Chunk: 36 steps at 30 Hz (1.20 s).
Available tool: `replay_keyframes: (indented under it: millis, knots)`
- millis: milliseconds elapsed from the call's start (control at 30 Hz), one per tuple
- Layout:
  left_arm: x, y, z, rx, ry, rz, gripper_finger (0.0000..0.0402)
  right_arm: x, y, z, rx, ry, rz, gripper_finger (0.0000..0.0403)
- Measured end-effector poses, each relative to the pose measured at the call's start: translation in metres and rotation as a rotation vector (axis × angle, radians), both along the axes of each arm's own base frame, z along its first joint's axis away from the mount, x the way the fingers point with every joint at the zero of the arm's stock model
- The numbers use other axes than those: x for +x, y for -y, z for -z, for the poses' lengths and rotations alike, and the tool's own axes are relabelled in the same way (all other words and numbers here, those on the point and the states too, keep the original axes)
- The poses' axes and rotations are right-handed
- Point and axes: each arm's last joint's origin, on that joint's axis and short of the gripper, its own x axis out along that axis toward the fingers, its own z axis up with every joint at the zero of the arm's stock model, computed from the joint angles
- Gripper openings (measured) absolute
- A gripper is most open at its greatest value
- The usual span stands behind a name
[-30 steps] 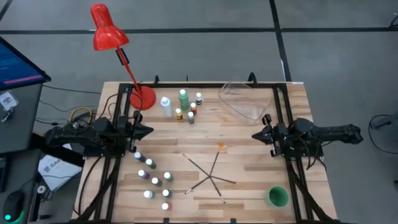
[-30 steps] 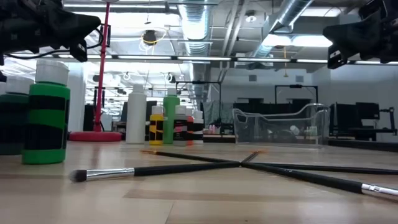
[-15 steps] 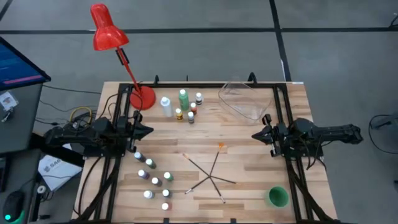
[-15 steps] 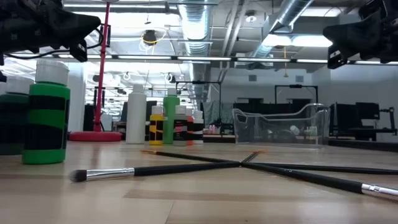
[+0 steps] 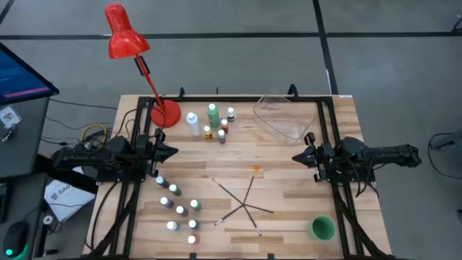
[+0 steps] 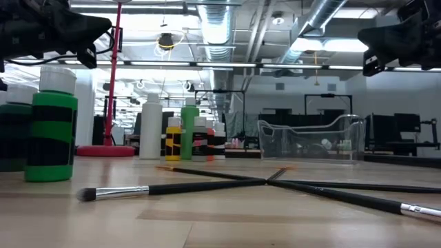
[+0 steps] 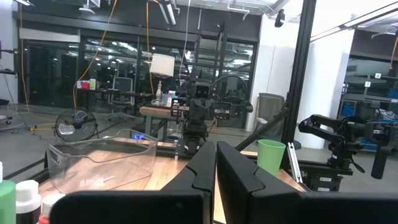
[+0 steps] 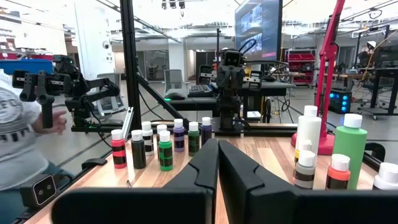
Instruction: Pick & Place Paint Supplies
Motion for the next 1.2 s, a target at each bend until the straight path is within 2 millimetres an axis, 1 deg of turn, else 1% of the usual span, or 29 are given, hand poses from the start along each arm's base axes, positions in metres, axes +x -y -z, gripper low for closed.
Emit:
replay_keyframes:
  millis: [700,833,967,1067,1133,1200]
  knots:
    - [0.0,0.0,0.0,-0.001,0.001,0.001,0.0008,0.0,0.0,-0.001,0.001,0.012,0.001,0.0008]
    - [0.0,0.0,0.0,-0.002,0.002,0.001,0.0008,-0.001,0.0,-0.006,0.006,0.066,0.0,0.0008]
    - [0.0,0.0,-0.001,-0.002,0.009,0.0,0.0008,-0.003,0.0,-0.014,0.113,0.132,-0.021,0.0008]
    - [0.0,0.0,-0.002,-0.002,0.018,0.001,0.0008,-0.003,0.0,-0.016,0.205,0.121,-0.04,0.0008]
    - [0.0,0.0,-0.002,-0.001,0.021,0.0,0.0008,-0.004,0.0,-0.021,0.234,0.138,-0.048,0.0008]
    - [-0.001,0.0,-0.002,0.0,0.024,0.0,0.0008,-0.004,0.0,-0.02,0.241,0.132,-0.049,0.0008]
